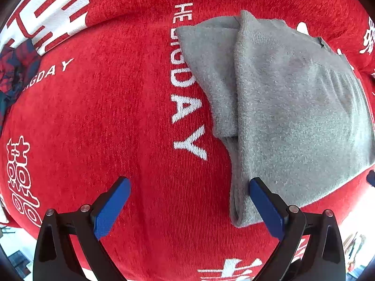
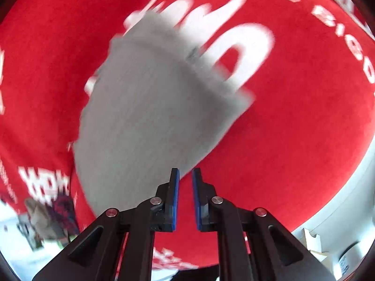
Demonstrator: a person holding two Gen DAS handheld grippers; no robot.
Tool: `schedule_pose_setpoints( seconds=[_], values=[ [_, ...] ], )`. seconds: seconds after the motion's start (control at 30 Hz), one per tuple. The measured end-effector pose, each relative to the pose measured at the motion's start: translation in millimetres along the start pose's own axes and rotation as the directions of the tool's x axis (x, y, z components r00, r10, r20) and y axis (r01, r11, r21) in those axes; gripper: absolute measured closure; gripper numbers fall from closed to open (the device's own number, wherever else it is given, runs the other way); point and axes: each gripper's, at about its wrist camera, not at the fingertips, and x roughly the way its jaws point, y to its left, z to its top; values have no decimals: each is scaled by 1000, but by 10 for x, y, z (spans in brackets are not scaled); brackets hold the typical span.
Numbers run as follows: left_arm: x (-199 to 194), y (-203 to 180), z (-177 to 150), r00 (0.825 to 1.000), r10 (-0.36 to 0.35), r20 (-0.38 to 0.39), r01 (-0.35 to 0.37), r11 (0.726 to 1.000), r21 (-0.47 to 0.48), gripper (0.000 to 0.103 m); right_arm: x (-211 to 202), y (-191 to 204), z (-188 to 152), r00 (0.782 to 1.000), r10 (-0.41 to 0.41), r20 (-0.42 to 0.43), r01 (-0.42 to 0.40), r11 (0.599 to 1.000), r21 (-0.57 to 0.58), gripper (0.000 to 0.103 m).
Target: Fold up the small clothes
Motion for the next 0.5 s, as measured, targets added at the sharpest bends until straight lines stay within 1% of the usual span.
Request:
schedule_pose_setpoints(
  seconds=[0.03, 0.13, 0.17, 0.2, 0.23, 0.27, 0.43, 0.5],
  values=[
    [-17, 32, -9, 1000, -2, -1, 2, 1000, 0, 1, 75, 89, -75, 1000, 14, -25, -14, 1000, -18, 88],
    [-101, 120, -15, 1000, -11, -6, 11, 1000, -1, 1, 298, 343, -249, 995, 49, -85, -53, 997, -51, 73],
    [-110, 140, -21, 1000, -15, -9, 15, 1000, -1, 1, 348, 414, -292, 994, 57, -96, -63, 996, -61, 63],
    [-117, 153, -33, 1000, -18, -11, 18, 1000, -3, 1, 392, 485, -325, 992, 65, -104, -72, 995, -70, 59],
    [-124, 167, -41, 1000, -21, -13, 21, 1000, -5, 1, 448, 576, -353, 990, 77, -114, -87, 993, -81, 49],
    [-131, 195, -50, 1000, -25, -13, 25, 1000, -6, 1, 500, 671, -372, 988, 91, -124, -103, 991, -90, 44],
    [-148, 314, -109, 1000, -31, -5, 31, 999, -7, 1, 658, 984, -445, 975, 129, -180, -154, 980, -128, 42],
    [-147, 349, -122, 1000, -31, -5, 31, 999, -10, 1, 715, 1058, -494, 970, 135, -201, -165, 976, -143, 38]
  ],
)
